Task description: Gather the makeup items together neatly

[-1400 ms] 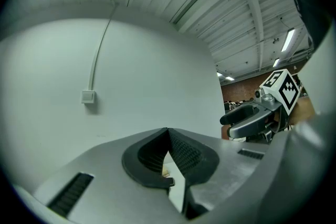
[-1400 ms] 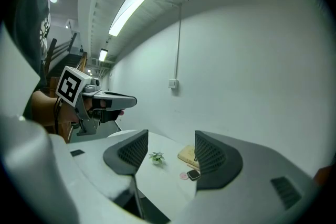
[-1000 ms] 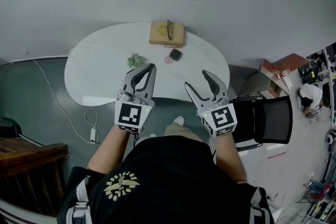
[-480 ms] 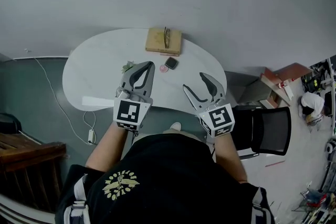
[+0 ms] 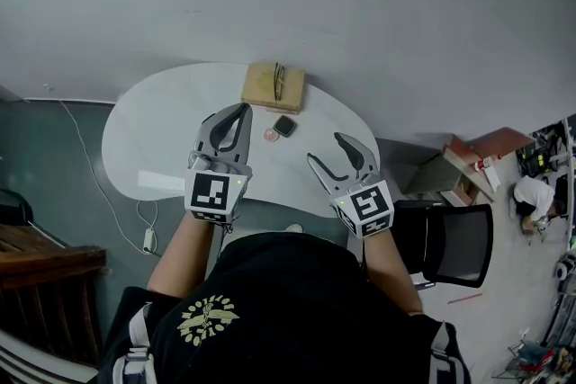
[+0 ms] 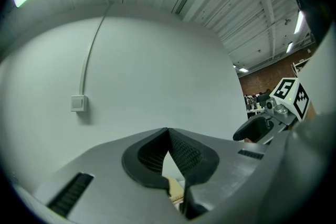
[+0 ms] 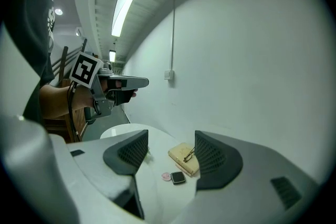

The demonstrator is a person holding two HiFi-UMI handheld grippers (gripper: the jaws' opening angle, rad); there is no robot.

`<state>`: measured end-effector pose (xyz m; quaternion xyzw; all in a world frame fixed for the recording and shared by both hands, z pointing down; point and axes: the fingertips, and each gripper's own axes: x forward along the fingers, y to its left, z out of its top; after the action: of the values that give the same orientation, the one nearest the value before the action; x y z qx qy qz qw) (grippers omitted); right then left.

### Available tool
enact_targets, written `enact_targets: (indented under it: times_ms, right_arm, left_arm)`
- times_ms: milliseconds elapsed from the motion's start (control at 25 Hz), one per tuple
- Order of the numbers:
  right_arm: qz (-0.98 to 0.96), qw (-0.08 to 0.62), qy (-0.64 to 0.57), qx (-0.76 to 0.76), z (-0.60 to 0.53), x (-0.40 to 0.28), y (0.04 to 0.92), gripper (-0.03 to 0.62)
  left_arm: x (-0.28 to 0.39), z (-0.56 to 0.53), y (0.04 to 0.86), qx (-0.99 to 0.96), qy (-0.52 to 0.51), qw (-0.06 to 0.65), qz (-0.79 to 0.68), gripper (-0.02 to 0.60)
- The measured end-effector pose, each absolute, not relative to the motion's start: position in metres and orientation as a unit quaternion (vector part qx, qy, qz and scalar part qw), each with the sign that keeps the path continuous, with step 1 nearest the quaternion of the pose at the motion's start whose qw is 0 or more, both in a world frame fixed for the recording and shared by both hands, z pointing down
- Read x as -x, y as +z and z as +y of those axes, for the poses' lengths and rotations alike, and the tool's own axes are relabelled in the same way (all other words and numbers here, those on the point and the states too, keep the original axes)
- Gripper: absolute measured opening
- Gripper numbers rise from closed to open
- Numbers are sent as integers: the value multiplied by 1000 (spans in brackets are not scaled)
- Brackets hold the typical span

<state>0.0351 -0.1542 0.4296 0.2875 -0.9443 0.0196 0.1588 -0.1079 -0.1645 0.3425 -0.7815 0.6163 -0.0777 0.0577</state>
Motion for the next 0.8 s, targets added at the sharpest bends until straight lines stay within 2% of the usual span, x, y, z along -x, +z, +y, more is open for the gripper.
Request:
enact_targets:
  times_ms: [320, 800]
  right_arm:
    - [-945, 174, 45, -274, -171, -29, 468, 272]
    - [-936, 217, 86, -264, -185, 36, 538, 272]
  left_arm:
    - [120, -166, 354, 768, -88, 46, 633, 12]
    - [168, -198, 362, 785, -98, 36, 611, 12]
